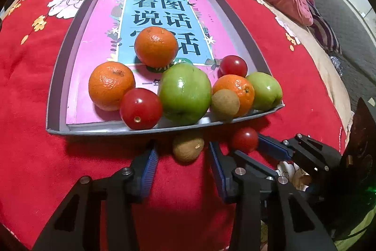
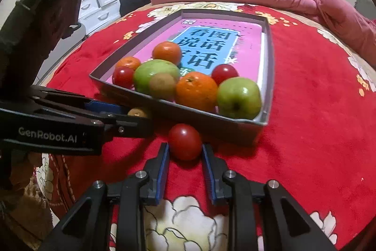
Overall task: Organize fruits
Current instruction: 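Move both open tools down toward the brown kiwi and red cherry tomato, then grasp the brown kiwi with the left tool while the right tool grasps a red cherry tomato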
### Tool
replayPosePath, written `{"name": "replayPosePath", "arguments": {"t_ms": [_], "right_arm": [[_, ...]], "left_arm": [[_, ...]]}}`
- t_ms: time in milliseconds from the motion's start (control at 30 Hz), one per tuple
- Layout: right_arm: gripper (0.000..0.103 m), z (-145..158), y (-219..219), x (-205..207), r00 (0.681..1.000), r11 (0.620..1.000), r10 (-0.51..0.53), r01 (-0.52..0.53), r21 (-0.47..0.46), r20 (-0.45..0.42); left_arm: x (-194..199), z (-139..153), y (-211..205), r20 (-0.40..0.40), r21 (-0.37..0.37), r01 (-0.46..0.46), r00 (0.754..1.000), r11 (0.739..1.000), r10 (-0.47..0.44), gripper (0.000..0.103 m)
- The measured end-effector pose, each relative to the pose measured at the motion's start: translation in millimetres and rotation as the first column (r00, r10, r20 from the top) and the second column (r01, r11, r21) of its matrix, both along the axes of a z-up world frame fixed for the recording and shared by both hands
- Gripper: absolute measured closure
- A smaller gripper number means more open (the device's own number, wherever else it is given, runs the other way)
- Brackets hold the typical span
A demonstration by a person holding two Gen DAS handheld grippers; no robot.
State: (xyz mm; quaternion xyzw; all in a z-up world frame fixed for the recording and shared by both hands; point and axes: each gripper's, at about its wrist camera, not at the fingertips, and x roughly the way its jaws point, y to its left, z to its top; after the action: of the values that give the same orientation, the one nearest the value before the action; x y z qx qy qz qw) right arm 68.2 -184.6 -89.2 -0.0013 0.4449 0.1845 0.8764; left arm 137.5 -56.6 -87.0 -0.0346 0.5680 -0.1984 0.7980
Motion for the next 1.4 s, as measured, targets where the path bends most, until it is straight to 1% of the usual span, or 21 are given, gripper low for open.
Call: {"name": "replayPosePath", "arguments": {"t_ms": [133, 333, 433, 533, 700, 967, 1167, 1400], "right_arm": [[0.075, -2.3, -4.2, 1.2, 1.000, 1.000, -0.013, 0.013, 0.005, -0.005], [0.074, -4.2, -2.0, 5.5, 1.000, 1.000, -0.012, 0.012, 0.008, -0.006], [0.075, -4.9, 1.1, 7.3, 1.000, 1.000, -0.007, 0.007, 0.000, 0.001], [0.075, -4.8, 1.0, 10.5, 1.000, 1.000, -0.005, 0.005, 0.011, 0.001], [0.075, -3.3, -2.0, 8.2, 1.000, 1.000, -0.004, 0.005, 0.027, -0.009], [0.075, -0.3, -2.1, -1.9, 0.999, 0.999, -0.001, 0.003, 0.045, -0.036], [0.075, 3.9, 1.8, -9.8, 0.998, 0.998, 0.012, -0.008, 0.068, -0.055], [0.075, 14.6, 11.0, -18.6, 0.998, 0.996, 0.043, -0.039, 0.082, -0.048]], "left_arm": [[2.0, -1.3, -8.8, 0.009, 0.017, 0.004, 1.000, 1.000, -0.004, 0.063], [-1.2, -2.8, -20.9, 0.040, 0.075, 0.031, 0.999, 0.997, -0.034, 0.065], [-2.0, -3.7, -20.6, 0.045, 0.082, 0.033, 0.998, 0.996, -0.036, 0.067], [-1.5, -4.2, -19.9, 0.049, 0.085, 0.029, 0.998, 0.996, -0.034, 0.074], [-1.5, -3.9, -11.0, 0.044, 0.048, 0.019, 0.999, 0.999, -0.021, 0.076], [-11.1, 2.4, -1.1, 0.038, 0.024, 0.018, 0.999, 1.000, -0.019, 0.076], [-27.0, 10.4, 3.9, 0.039, 0.026, 0.020, 0.999, 0.999, -0.021, 0.076], [-39.0, 27.4, 7.1, 0.064, 0.022, 0.021, 0.998, 1.000, -0.022, 0.076]]}}
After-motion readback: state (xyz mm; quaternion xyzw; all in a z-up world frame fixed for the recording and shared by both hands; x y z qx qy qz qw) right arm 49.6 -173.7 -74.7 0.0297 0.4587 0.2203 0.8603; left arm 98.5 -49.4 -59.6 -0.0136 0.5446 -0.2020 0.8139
